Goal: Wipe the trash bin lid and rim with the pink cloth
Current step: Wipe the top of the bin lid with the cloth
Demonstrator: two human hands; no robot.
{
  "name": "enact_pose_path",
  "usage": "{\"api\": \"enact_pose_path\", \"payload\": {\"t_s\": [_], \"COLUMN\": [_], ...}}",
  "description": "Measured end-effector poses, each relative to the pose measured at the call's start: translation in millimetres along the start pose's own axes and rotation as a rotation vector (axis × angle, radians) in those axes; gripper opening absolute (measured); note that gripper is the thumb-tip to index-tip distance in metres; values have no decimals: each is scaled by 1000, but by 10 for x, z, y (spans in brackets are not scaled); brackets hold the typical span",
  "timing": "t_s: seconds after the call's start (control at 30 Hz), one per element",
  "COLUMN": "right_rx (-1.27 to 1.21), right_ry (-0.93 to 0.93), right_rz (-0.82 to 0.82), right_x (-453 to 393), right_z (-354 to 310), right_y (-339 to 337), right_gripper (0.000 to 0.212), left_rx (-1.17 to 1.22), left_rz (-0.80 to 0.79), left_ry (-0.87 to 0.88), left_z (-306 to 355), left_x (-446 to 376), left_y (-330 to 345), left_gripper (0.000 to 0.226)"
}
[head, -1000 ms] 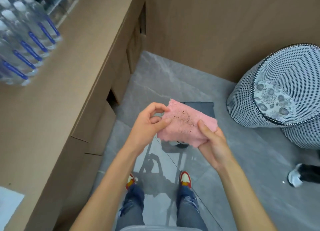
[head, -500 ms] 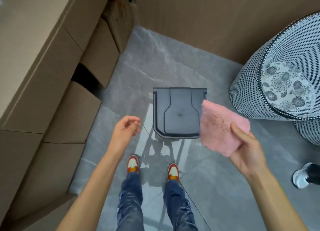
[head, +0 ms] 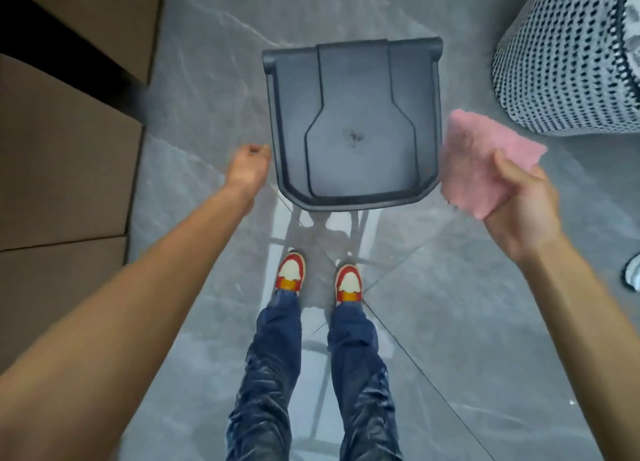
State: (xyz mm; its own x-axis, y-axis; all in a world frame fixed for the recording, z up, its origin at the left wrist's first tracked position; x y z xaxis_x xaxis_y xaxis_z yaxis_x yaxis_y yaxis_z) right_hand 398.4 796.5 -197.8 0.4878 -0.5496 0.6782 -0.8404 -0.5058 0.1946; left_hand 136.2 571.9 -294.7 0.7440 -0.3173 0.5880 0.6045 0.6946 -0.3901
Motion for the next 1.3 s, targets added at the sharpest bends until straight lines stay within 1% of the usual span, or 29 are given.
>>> {"api": "enact_pose_path", "payload": {"t_s": [0.1, 0.13, 0.17, 0.2, 0.27, 0.33, 0.37, 0.43, 0.47, 0.57, 0.63, 0.7, 0.77, 0.87, 1.0, 1.1, 1.17, 1.23, 1.3], "right_rx": [159, 211, 264, 328, 509, 702, 754, 802, 826, 920, 966, 1009, 1053, 1200, 1372, 1510, 1587, 1638, 1631], "right_ry": [-30, -46, -78, -126, -209, -211, -174, -100, -109, -194, -209, -250, -289, -345, -482, -546, -545, -525, -491], "right_rz": [141, 165, 159, 116, -5, -62, -27, 119, 156, 182, 224, 231, 179, 56, -103, -291, -407, -483, -518], "right_x": [-458, -609, -742, -856, -1045, -1208, -1268, -1341, -1366, -1448, -1498, -1509, -1508, -1517, -1379, -1187, -1036, -894, -806], "right_z": [176, 237, 300, 365, 529, 725, 811, 946, 993, 1056, 1058, 1075, 1108, 1217, 1443, 1578, 1641, 1676, 1685], "right_y": [-7, 17, 68, 141, 324, 485, 546, 627, 657, 727, 805, 925, 1078, 1313, 1492, 1332, 1119, 908, 766], "right_gripper": [44, 44, 44, 45, 47, 50, 53, 57, 57, 58, 59, 59, 59, 59, 57, 54, 54, 54, 56], "left_rx": [-57, -62, -57, -53, -65, -84, -101, -157, -179, -174, -96, -17, 27, 95, 90, 59, 47, 42, 40], "left_rz": [-34, -39, -43, -44, -36, -33, -45, -87, -100, -92, -61, -30, -31, -53, -94, -107, -99, -85, -82], "left_ry": [-48, -52, -52, -51, -42, -41, -41, -31, -22, 7, -3, -20, -36, -48, -58, -85, -98, -100, -101], "left_z": [-156, -199, -235, -271, -339, -398, -428, -473, -492, -544, -572, -597, -620, -617, -606, -588, -584, -589, -607], "left_x": [-326, -411, -474, -526, -602, -646, -668, -722, -745, -781, -748, -725, -737, -756, -762, -761, -766, -762, -755], "left_y": [172, 226, 270, 310, 360, 366, 364, 362, 360, 361, 375, 390, 403, 406, 385, 376, 371, 374, 389], "left_gripper": [47, 53, 56, 57, 57, 55, 53, 47, 43, 34, 26, 20, 20, 12, 24, 28, 29, 28, 28]}}
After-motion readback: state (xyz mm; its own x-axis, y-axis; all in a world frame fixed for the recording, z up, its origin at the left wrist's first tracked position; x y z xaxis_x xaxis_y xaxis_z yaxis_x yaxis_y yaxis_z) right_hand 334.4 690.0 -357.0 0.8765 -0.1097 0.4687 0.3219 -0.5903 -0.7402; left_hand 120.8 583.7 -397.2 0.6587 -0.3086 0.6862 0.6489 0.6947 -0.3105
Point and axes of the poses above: each hand's wrist, its own x-axis away from the middle knuckle, its own y-axis out of the palm, z = x × y, the point moved 1 cm from there along -x, towards the middle knuckle, and after that the axes turned 11 degrees about y, right-handed, at the moved point
